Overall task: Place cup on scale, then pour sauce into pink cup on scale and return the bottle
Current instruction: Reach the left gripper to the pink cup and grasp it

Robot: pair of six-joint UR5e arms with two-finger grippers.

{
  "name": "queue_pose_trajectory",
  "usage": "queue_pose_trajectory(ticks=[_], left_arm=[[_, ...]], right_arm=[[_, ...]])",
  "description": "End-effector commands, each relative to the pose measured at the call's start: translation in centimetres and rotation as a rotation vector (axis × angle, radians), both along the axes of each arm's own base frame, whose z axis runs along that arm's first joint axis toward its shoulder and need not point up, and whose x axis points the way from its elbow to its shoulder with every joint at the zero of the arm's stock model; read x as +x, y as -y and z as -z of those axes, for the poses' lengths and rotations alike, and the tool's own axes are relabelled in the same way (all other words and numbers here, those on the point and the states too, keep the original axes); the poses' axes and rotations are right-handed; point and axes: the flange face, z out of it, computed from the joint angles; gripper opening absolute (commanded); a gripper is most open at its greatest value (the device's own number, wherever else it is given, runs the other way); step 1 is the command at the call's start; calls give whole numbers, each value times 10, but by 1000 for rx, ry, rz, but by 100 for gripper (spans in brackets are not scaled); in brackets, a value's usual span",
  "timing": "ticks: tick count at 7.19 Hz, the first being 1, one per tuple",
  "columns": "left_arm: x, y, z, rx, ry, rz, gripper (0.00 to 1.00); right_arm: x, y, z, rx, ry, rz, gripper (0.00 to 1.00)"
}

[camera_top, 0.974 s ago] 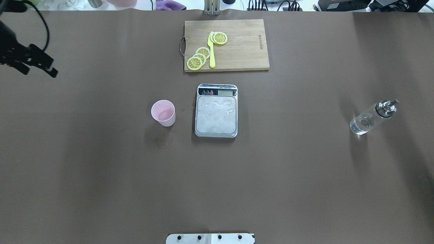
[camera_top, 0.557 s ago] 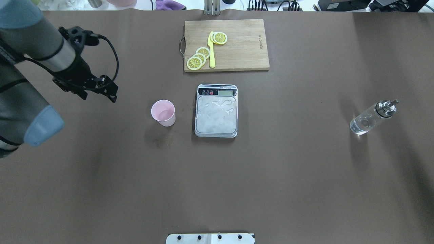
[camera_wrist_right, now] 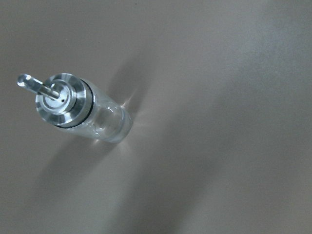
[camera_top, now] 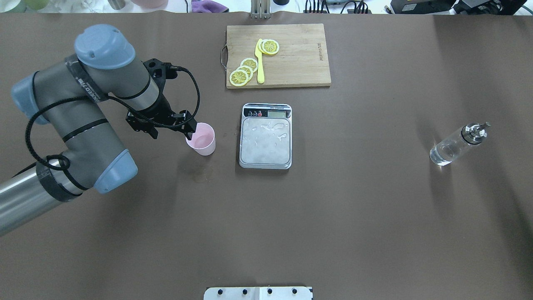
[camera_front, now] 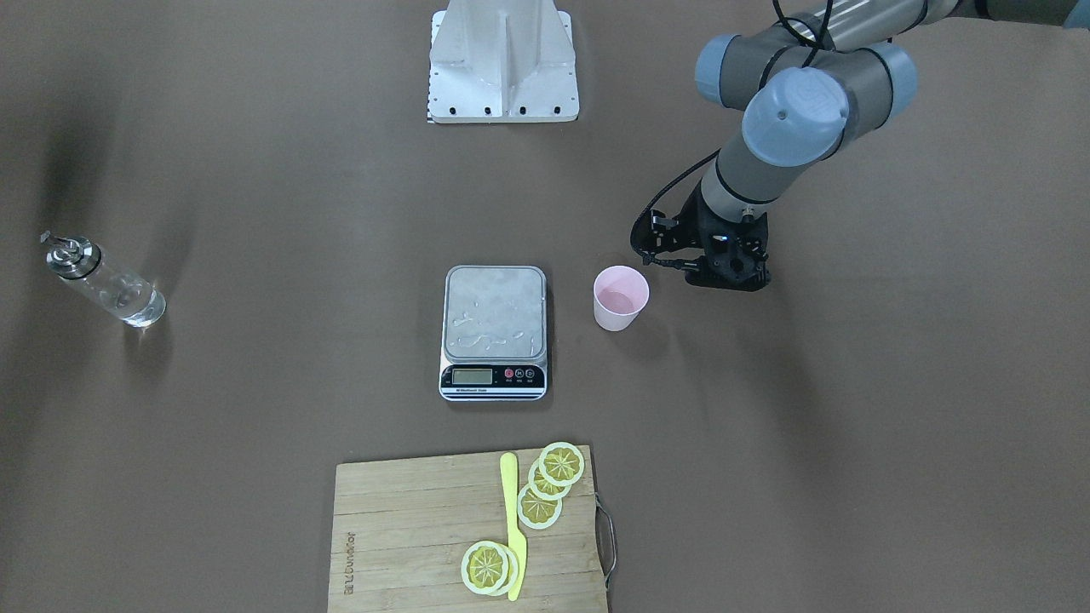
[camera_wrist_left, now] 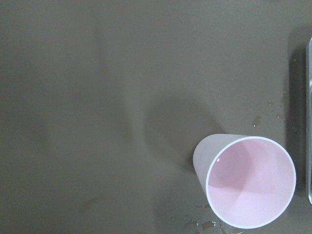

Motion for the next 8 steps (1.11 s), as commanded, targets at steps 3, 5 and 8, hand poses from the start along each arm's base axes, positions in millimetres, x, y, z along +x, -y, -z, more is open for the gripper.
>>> queue_pose_trajectory(ticks=[3, 5, 8], left_arm=[[22, 13, -11, -18, 17, -6, 92], [35, 7, -15, -40, 15, -4, 87], [40, 5, -18, -43, 5, -1, 0]], right_arm=[[2, -3, -4, -44, -5, -54, 100], [1, -3, -3, -45, 0, -50, 100], [0, -3, -2, -38, 2, -46, 100]])
